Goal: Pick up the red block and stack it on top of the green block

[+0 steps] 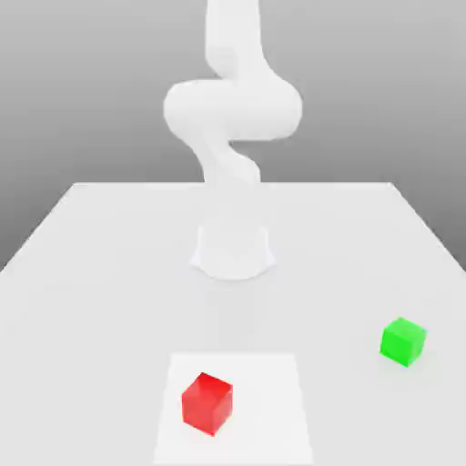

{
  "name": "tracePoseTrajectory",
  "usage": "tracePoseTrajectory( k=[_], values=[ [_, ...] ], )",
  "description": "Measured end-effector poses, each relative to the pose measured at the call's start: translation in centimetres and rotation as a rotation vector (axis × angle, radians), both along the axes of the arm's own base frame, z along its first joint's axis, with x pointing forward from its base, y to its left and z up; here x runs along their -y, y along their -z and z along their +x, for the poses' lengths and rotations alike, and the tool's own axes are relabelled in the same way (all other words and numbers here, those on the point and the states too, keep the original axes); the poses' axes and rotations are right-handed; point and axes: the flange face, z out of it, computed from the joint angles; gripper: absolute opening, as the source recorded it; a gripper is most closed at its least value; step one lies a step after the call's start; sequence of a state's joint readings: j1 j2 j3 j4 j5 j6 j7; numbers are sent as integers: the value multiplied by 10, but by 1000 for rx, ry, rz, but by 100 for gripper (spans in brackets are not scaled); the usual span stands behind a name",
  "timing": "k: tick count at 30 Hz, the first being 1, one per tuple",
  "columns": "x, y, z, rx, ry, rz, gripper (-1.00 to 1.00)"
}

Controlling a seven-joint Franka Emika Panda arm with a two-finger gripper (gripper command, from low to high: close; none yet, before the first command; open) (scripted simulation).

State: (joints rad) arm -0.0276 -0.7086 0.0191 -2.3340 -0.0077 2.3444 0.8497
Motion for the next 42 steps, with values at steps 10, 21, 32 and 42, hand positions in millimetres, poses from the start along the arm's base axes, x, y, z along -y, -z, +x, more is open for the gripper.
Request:
tracePoseTrajectory(
  k=[10, 21, 32, 42],
  values=[
    [18, 207, 82, -320, 201, 72, 0],
    [34, 431, 56, -659, 419, 179, 0],
    [33, 517, 46, -699, 443, 192, -100],
    [2, 454, 45, -699, 430, 194, -100]
  ],
)
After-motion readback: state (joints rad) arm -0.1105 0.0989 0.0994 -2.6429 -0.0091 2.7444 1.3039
